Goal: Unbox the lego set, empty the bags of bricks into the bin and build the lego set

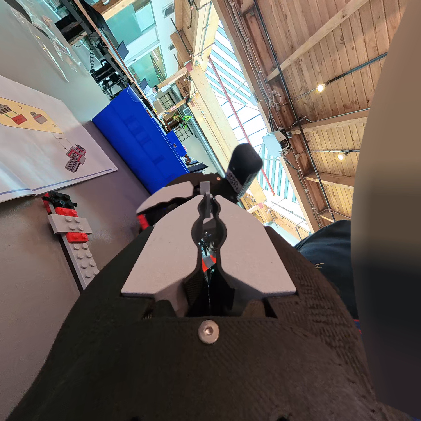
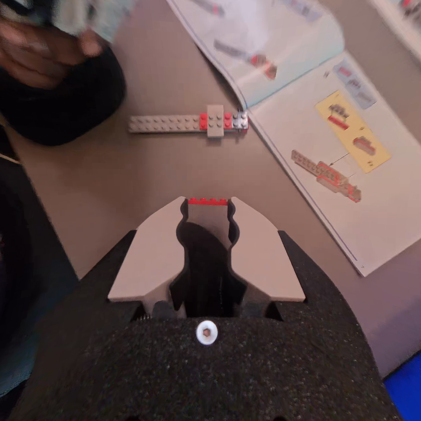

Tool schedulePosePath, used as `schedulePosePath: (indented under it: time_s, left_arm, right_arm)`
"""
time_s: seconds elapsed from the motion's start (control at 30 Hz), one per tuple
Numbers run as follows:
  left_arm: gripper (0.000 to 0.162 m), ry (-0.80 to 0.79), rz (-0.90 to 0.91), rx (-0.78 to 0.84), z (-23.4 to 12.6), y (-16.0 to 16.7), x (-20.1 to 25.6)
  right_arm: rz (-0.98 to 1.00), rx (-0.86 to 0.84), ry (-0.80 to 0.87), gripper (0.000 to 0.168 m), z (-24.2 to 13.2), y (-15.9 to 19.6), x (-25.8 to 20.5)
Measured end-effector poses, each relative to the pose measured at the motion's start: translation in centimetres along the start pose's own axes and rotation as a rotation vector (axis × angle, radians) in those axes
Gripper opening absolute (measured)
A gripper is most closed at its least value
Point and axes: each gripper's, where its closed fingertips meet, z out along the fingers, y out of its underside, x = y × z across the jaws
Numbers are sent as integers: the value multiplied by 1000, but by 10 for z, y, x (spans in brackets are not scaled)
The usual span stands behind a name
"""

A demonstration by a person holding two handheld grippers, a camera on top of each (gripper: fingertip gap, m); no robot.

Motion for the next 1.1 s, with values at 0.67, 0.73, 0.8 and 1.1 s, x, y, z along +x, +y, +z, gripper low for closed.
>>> schedulePosePath:
  time_s: [0.67,0.73,0.8,1.1]
  left_arm:
    - [4,-79,65,-35,0,9,-3]
    - [5,-99,80,-35,0,10,-4]
    - [5,-116,97,-40,1,12,-6]
    - [5,-104,101,-82,4,19,-6]
  right_arm:
    - [-41,-138,60,38,-56,73,-10]
    - [110,-227,69,37,-58,77,-12]
    - [239,-244,40,42,-57,70,-22]
    - [146,-416,101,40,-49,66,-21]
